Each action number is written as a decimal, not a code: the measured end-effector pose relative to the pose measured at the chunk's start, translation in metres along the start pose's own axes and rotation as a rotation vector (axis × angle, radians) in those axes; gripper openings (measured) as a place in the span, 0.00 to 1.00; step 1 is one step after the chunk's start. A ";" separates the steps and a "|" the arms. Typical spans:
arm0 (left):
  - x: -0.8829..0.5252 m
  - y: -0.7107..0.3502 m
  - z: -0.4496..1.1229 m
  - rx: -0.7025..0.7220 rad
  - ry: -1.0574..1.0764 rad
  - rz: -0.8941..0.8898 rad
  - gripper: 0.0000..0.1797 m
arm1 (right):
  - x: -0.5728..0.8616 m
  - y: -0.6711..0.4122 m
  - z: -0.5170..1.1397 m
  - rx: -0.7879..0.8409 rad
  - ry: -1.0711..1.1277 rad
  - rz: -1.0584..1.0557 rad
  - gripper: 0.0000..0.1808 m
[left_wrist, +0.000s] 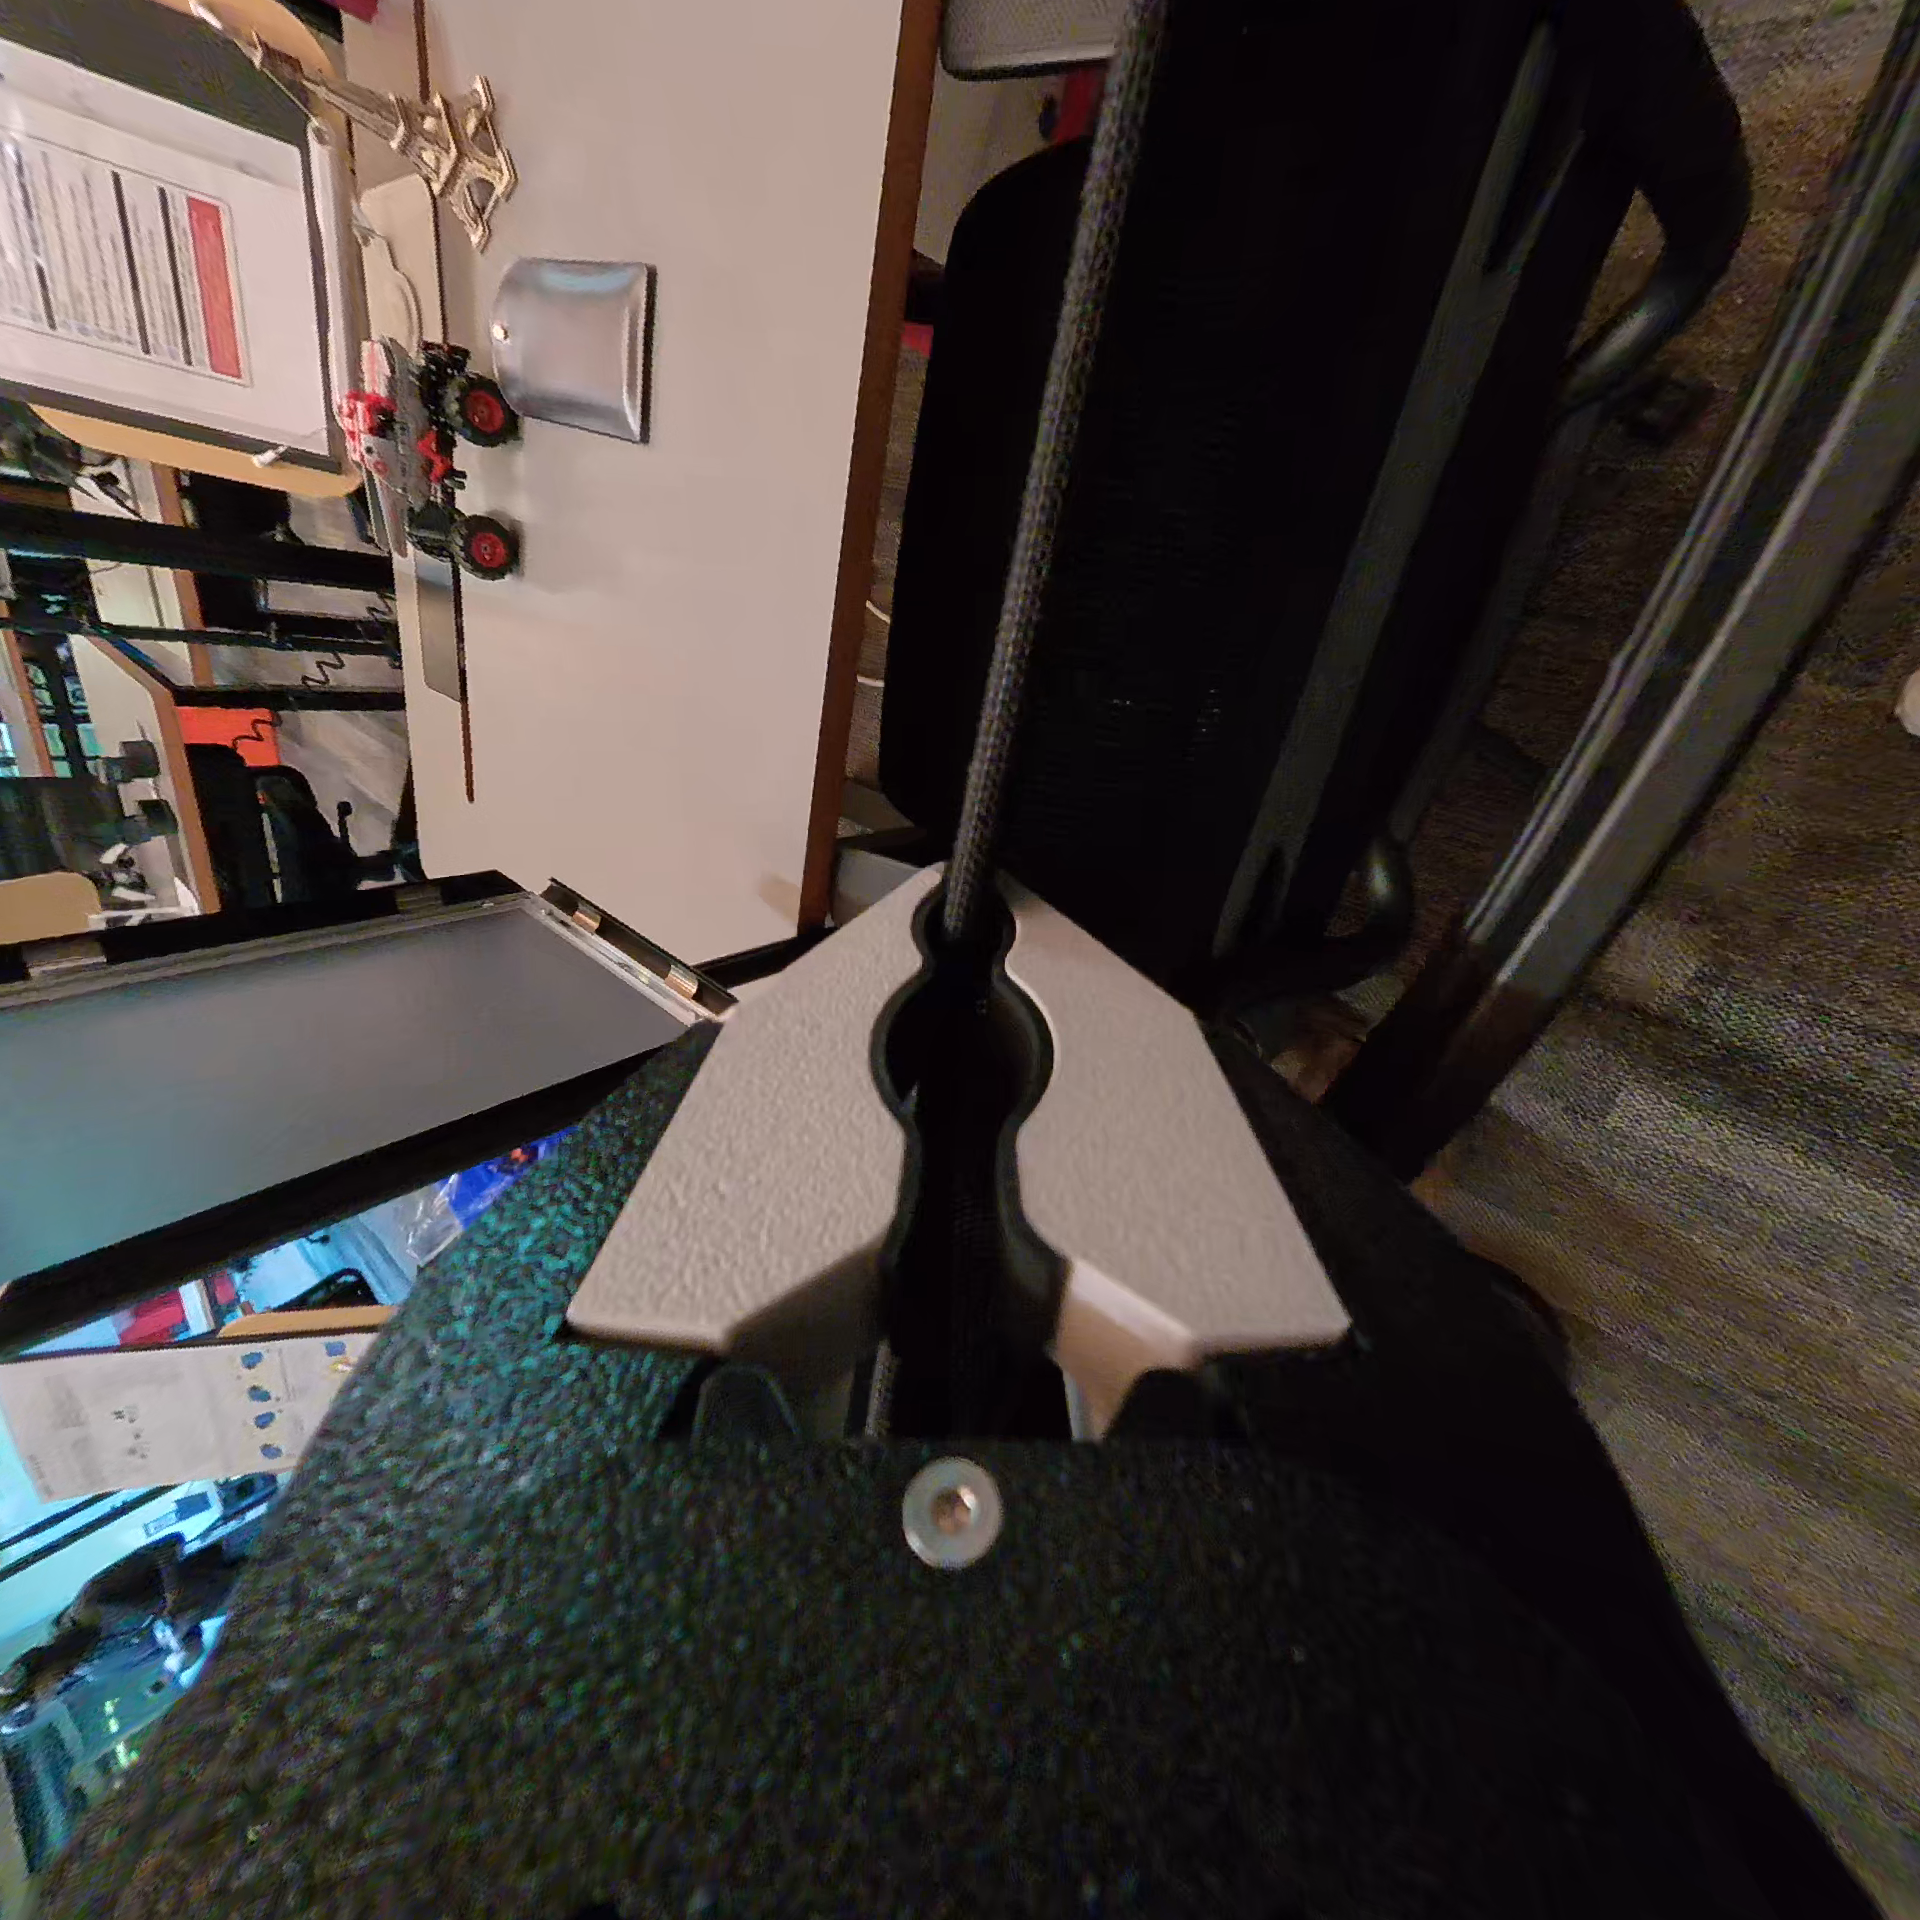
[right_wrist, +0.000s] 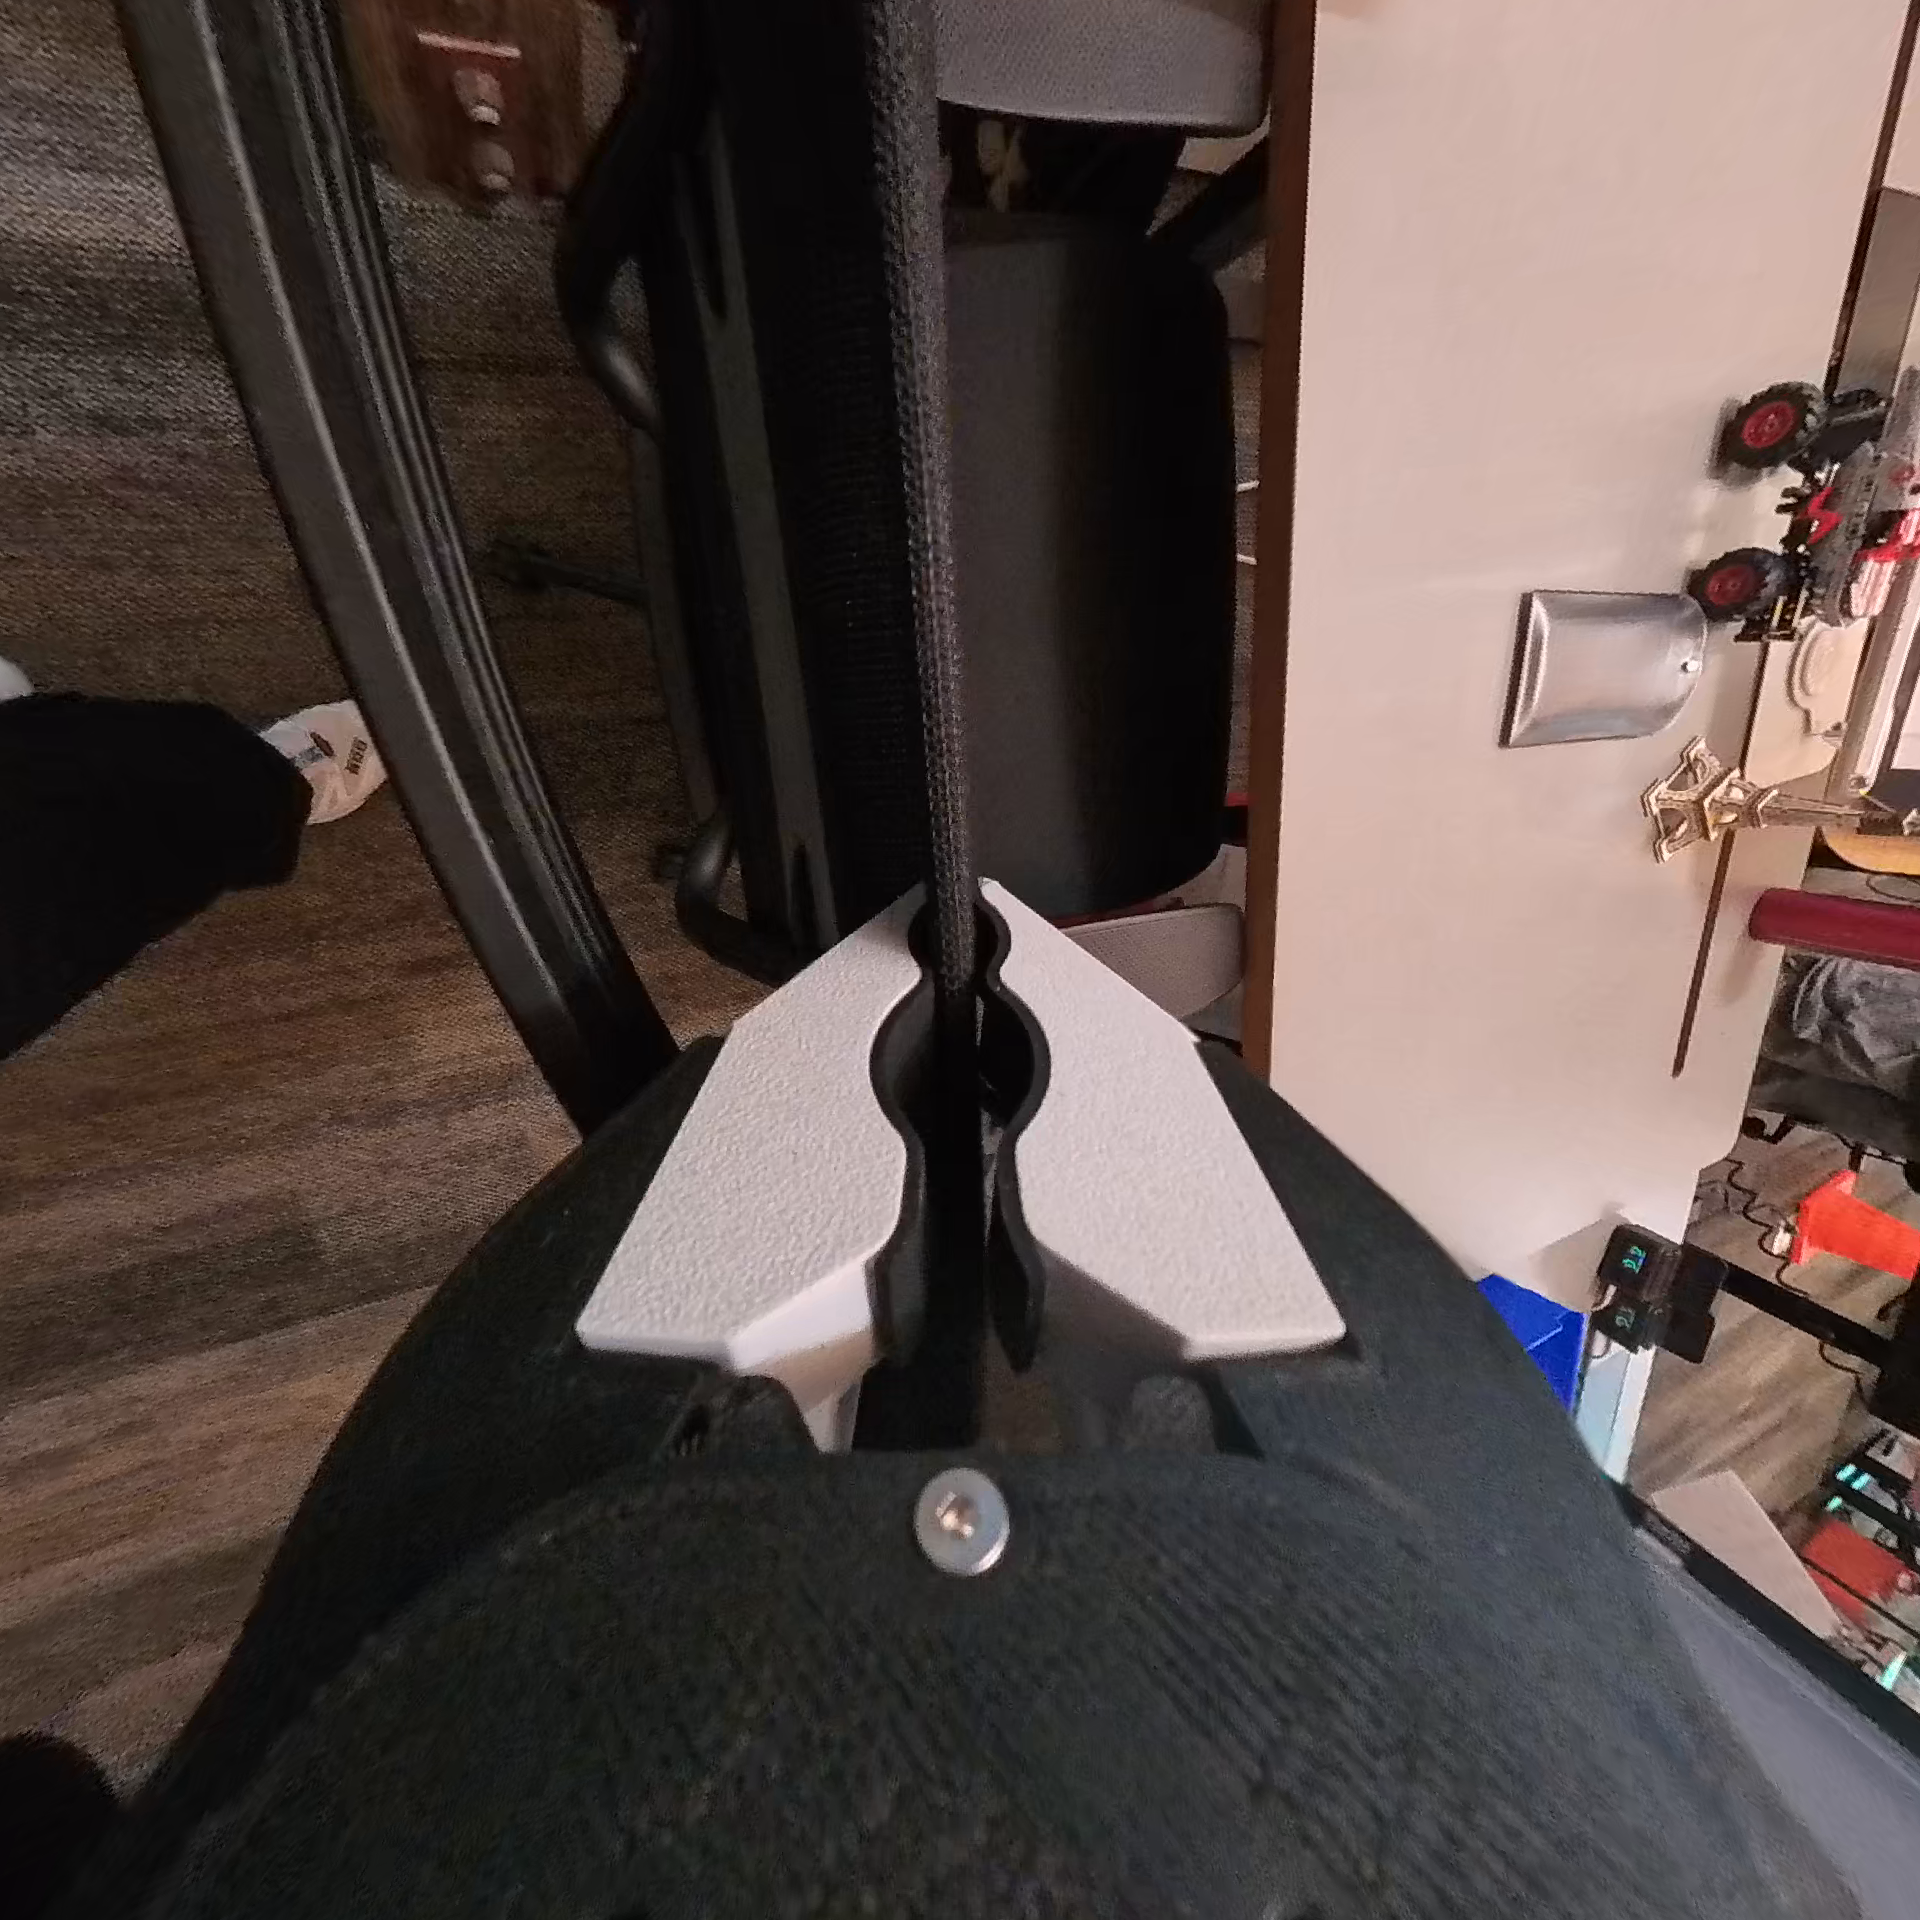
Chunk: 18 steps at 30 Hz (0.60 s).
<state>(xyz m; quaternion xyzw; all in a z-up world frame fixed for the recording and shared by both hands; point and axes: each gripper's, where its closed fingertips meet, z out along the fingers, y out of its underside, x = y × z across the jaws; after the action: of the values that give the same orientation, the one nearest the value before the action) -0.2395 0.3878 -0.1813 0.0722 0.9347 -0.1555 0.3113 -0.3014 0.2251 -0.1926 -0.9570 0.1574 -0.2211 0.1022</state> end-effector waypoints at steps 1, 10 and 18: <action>0.001 0.000 -0.002 0.016 -0.006 -0.012 0.00 | -0.001 -0.001 0.000 -0.005 0.009 0.005 0.00; 0.008 0.019 -0.088 0.332 -0.247 -0.284 0.16 | -0.011 -0.007 -0.036 -0.014 0.250 0.136 0.12; 0.081 0.130 -0.229 0.523 -0.265 -0.518 0.31 | -0.108 -0.135 -0.120 0.418 0.518 0.336 0.37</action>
<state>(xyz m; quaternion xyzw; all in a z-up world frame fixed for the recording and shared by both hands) -0.4018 0.5900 -0.0890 -0.1099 0.8025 -0.4699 0.3508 -0.4133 0.3731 -0.0927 -0.7885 0.2843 -0.4637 0.2871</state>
